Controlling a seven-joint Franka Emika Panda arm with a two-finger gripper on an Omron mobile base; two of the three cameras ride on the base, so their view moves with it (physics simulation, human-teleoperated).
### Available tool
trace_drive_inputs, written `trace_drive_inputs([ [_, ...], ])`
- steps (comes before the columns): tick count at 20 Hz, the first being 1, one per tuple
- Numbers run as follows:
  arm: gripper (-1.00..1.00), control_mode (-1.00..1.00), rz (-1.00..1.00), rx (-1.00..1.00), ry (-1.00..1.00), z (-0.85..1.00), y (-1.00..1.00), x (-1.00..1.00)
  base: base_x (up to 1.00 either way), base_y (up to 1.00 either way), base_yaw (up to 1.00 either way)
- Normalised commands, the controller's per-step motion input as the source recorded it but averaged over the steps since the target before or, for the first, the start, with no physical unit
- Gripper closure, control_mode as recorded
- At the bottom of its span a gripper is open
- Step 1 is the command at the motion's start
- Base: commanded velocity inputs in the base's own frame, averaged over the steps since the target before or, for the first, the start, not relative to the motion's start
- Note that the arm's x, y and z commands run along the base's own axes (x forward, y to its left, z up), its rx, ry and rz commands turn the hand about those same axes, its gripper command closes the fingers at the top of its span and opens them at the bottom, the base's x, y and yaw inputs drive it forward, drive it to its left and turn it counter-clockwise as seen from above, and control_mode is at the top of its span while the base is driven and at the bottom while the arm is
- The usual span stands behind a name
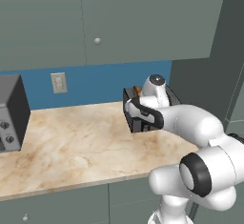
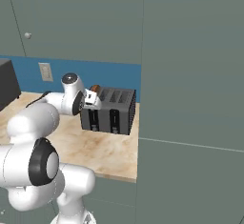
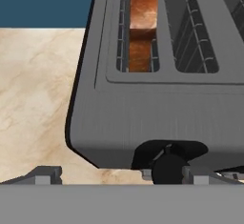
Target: Start the toaster. Once the lever pops up, take the bread to the plate on the dining counter.
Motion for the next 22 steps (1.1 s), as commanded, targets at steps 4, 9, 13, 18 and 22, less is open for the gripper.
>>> trace_drive_inputs([
  [4, -1.0, -1.0, 0.0, 0.0, 0.0, -0.11, 0.0, 0.0, 0.0, 0.0, 0.0],
  [9, -1.0, -1.0, 0.0, 0.0, 0.0, -0.13, 0.0, 0.0, 0.0, 0.0, 0.0],
  [13, -1.0, -1.0, 0.0, 0.0, 0.0, -0.17, 0.0, 0.0, 0.0, 0.0, 0.0],
  [18, -1.0, -1.0, 0.0, 0.0, 0.0, -0.21, 0.0, 0.0, 0.0, 0.0, 0.0],
  [22, -1.0, -1.0, 0.0, 0.0, 0.0, -0.18, 0.0, 0.0, 0.0, 0.0, 0.0],
])
